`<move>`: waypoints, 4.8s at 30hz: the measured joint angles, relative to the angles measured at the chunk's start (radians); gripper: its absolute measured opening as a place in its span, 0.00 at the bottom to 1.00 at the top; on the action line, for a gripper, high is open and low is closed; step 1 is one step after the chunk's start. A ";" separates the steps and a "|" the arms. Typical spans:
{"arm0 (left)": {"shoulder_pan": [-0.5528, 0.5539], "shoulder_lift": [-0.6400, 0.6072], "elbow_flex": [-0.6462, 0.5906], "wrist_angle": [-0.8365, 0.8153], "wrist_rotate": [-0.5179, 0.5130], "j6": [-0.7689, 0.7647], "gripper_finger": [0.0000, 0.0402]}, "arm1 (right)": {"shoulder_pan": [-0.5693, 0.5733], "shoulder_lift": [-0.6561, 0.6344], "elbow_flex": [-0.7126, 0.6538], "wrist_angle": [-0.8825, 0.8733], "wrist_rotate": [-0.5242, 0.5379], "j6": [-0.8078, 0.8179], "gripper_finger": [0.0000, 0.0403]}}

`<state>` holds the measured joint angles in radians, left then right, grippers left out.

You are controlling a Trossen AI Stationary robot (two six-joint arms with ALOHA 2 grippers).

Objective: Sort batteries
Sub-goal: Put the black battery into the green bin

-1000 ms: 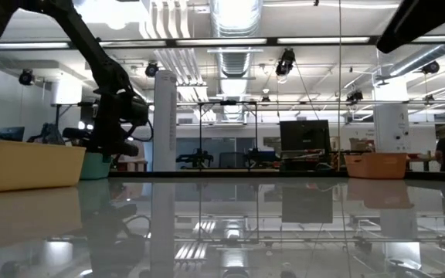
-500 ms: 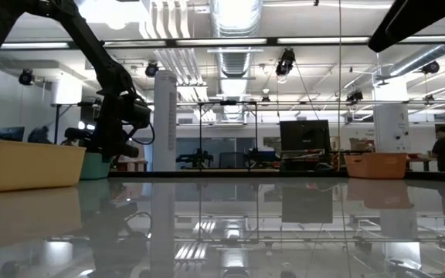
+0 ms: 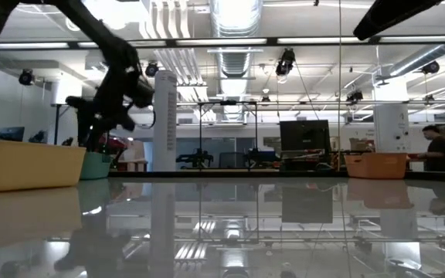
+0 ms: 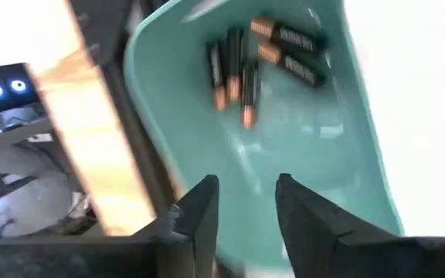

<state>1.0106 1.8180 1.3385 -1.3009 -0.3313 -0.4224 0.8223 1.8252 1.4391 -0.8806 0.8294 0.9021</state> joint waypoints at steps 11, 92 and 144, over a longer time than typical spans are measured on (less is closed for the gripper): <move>-0.327 -0.400 0.096 -0.040 -0.130 -0.018 0.32 | -0.002 0.003 0.000 0.000 0.064 0.002 0.63; -1.800 -0.573 -0.679 1.435 -0.653 0.529 0.32 | 0.119 0.180 -0.139 -0.464 -1.357 0.165 0.72; -1.697 -0.620 -0.904 1.887 -0.183 0.744 0.32 | -0.035 -0.149 -0.505 0.118 -1.264 0.565 0.04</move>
<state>-0.6867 1.1975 0.4343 0.5861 -0.5144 0.3218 0.7876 1.6762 0.9341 -0.7625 -0.4343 1.4669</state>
